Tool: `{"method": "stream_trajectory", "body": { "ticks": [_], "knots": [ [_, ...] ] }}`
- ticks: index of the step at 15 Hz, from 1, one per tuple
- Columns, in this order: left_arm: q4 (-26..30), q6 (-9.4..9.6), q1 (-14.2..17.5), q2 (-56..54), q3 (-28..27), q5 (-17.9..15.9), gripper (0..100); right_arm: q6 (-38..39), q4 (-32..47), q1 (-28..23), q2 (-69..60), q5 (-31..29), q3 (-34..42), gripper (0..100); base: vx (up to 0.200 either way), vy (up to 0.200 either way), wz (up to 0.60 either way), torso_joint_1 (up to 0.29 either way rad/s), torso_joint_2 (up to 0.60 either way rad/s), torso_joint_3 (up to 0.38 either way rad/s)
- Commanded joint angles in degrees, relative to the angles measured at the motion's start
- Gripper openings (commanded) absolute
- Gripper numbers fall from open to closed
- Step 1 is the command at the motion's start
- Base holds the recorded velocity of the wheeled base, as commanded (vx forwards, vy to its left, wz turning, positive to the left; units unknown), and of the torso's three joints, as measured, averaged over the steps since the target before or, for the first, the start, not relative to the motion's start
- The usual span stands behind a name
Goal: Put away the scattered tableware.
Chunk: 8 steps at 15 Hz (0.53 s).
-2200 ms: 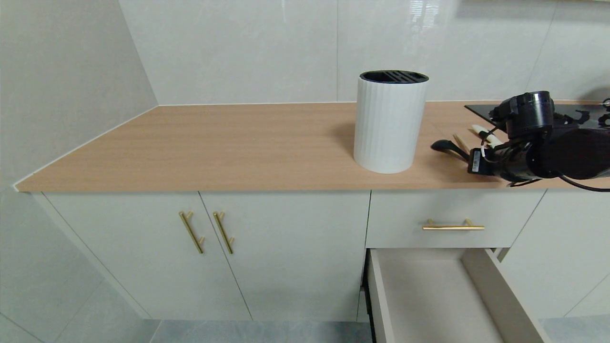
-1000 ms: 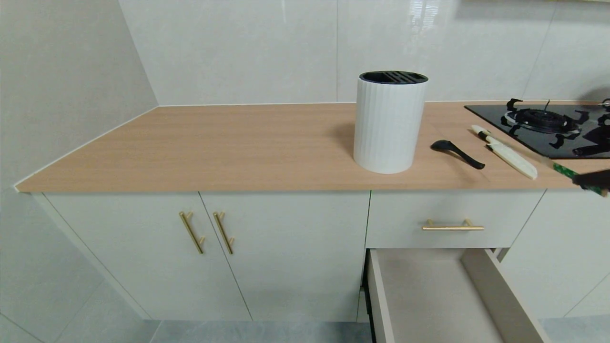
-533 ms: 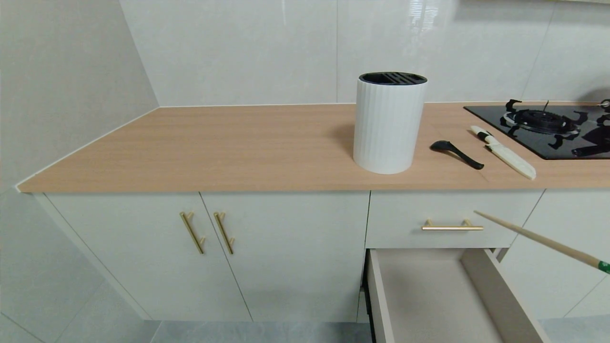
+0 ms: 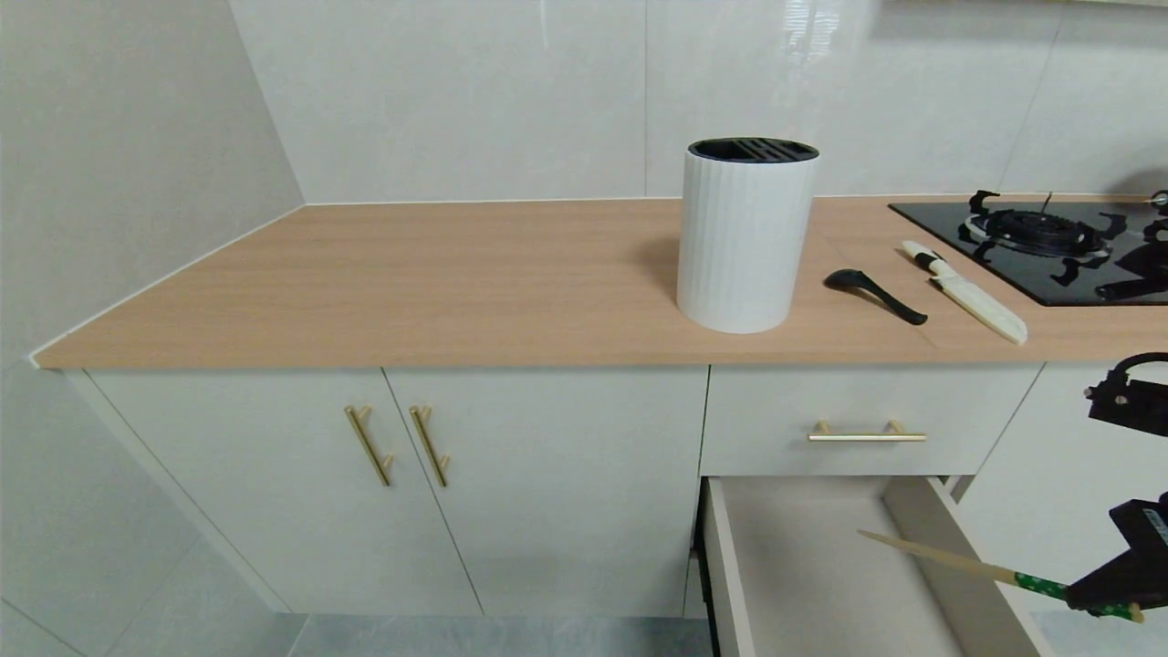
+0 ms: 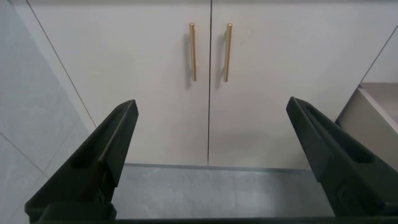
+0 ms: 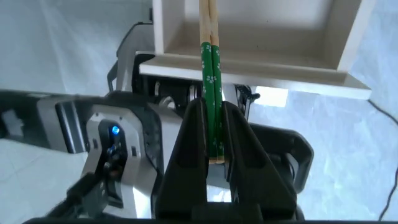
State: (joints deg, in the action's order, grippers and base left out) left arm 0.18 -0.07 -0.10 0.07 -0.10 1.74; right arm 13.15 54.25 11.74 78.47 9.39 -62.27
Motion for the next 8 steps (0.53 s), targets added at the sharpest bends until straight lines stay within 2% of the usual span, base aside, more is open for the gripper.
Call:
{"method": "stream_trajectory", "body": {
  "ticks": [1,8],
  "knots": [
    [-0.01,-0.01,0.01,0.01,0.01,0.01,100,0.03,-3.36,0.13,2.83,0.02,2.94,0,0.000,0.000,0.00,0.000,0.00,0.000],
    [-0.01,-0.01,0.01,0.01,0.01,0.01,100,0.03,-9.60,0.39,2.92,0.02,6.46,0,0.000,0.000,0.00,0.000,0.00,0.000]
  ]
}}
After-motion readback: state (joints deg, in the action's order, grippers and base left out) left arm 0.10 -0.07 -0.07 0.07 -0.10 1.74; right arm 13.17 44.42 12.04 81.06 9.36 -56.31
